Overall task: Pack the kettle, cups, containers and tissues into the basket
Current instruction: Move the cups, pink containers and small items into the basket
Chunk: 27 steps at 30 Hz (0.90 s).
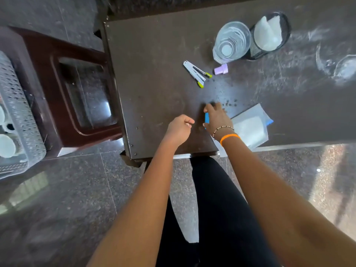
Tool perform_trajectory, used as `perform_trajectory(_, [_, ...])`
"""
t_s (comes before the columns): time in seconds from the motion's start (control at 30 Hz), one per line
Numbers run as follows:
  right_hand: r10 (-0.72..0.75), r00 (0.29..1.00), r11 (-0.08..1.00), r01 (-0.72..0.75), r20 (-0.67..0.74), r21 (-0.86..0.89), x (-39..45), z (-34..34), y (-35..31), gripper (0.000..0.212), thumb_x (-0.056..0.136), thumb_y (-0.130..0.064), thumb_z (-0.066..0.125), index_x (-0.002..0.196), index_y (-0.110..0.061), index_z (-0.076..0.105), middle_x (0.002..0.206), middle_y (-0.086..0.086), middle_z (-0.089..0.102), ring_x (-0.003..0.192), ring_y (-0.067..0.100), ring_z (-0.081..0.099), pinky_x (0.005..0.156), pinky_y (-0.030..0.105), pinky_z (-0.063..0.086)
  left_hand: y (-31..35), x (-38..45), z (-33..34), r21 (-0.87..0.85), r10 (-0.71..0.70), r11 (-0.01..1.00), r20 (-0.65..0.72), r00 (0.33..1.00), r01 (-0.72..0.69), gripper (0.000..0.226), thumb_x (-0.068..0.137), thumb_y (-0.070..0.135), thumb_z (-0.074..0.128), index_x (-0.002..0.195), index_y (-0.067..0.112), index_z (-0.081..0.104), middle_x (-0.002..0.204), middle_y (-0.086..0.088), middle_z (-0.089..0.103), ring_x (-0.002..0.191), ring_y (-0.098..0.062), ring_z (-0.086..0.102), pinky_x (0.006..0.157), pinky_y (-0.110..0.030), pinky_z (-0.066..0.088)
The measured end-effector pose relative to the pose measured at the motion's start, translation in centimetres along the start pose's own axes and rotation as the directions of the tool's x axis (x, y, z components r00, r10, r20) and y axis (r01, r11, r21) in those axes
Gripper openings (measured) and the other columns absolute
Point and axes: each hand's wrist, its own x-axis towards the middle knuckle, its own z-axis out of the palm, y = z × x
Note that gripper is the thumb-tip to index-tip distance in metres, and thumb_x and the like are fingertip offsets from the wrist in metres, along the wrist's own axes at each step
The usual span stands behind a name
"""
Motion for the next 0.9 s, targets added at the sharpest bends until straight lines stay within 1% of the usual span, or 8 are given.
perform_trajectory(0.2, [0.036,0.999,0.968,-0.029,-0.022,0.25,1.6,-0.8,0.7,0.041,0.069,-0.002,0.07,0.106,-0.005,0.051,0.117,0.017,0.044,0.089,0.032,0.052,0.084,0.038,0.047,-1.1,0.2,0.9,0.007,-0.017,1.0,-0.017,1.0,0.017,0.032,0.092,0.006,0.046,0.122,0.014,0.053,0.118,-0.01,0.061,0.111,-0.024,0.057,0.09,-0.027,0.041])
perform_trajectory(0.3, [-0.01,1.0,0.81,0.008,0.001,0.586,1.4,-2.1,0.4,0.035,0.073,0.003,0.068,0.105,0.001,0.055,0.093,0.004,0.051,0.085,0.018,0.049,0.08,0.035,0.052,-0.2,0.3,1.0,-0.061,0.008,0.998,0.006,1.0,-0.008,0.054,0.086,0.018,0.062,0.135,0.019,0.04,0.114,0.002,0.056,0.107,-0.017,0.055,0.095,-0.03,0.042])
perform_trajectory(0.37, [-0.129,0.979,0.662,-0.034,0.158,0.749,1.2,-3.1,0.2,0.023,0.082,0.002,0.06,0.105,0.002,0.058,0.081,0.001,0.054,0.075,0.014,0.056,0.066,0.022,0.057,0.8,0.4,1.3,-0.122,0.038,0.992,0.017,0.999,-0.035,0.046,0.087,0.017,0.06,0.13,0.017,0.043,0.106,0.001,0.058,0.094,-0.015,0.059,0.092,-0.032,0.046])
perform_trajectory(0.43, [-0.097,0.988,0.622,-0.034,0.12,0.782,1.4,-4.1,0.0,0.02,0.089,0.002,0.049,0.105,0.002,0.061,0.085,0.007,0.06,0.067,0.011,0.059,0.062,0.015,0.056,1.7,0.6,1.3,-0.202,0.038,0.978,-0.02,0.999,-0.041,0.032,0.092,0.007,0.049,0.124,0.007,0.048,0.095,-0.006,0.06,0.072,-0.014,0.059,0.079,-0.028,0.052])
perform_trajectory(0.5, [0.006,0.981,0.795,0.114,-0.196,0.596,2.4,-5.0,0.1,0.03,0.087,0.007,0.042,0.108,-0.001,0.062,0.108,0.017,0.06,0.078,0.022,0.062,0.075,0.024,0.054,2.0,0.8,0.9,-0.188,0.016,0.982,-0.058,0.998,-0.026,0.026,0.093,0.004,0.043,0.119,0.005,0.048,0.083,-0.004,0.057,0.063,-0.009,0.053,0.066,-0.02,0.05])
perform_trajectory(0.57, [-0.089,0.927,0.937,0.201,-0.364,0.284,3.8,-6.0,0.2,0.046,0.082,0.011,0.041,0.123,-0.004,0.054,0.134,0.017,0.047,0.111,0.033,0.055,0.095,0.035,0.044,1.9,0.8,0.4,-0.155,0.011,0.988,-0.066,0.998,-0.021,0.024,0.093,0.006,0.043,0.117,0.009,0.048,0.082,-0.001,0.053,0.063,-0.008,0.051,0.064,-0.018,0.049])
perform_trajectory(0.73, [-0.11,0.972,0.965,0.055,-0.206,-0.257,5.8,-5.8,-0.2,0.052,0.085,0.011,0.041,0.134,-0.006,0.034,0.145,0.014,0.031,0.121,0.038,0.042,0.092,0.051,0.048,0.2,0.5,-0.6,-0.19,-0.02,0.982,-0.079,0.997,0.004,0.022,0.094,0.013,0.044,0.116,0.01,0.048,0.081,-0.001,0.052,0.062,-0.008,0.05,0.065,-0.021,0.05])
perform_trajectory(0.9, [-0.045,0.985,0.926,-0.021,-0.167,-0.376,4.7,-4.5,-0.1,0.037,0.089,0.01,0.036,0.124,-0.002,0.042,0.135,0.02,0.038,0.105,0.043,0.058,0.079,0.052,0.049,-2.3,-1.0,-1.1,-0.416,-0.124,0.905,-0.074,0.99,0.083,0.017,0.096,0.018,0.039,0.106,0.015,0.052,0.069,0.0,0.05,0.057,-0.01,0.047,0.058,-0.02,0.047])
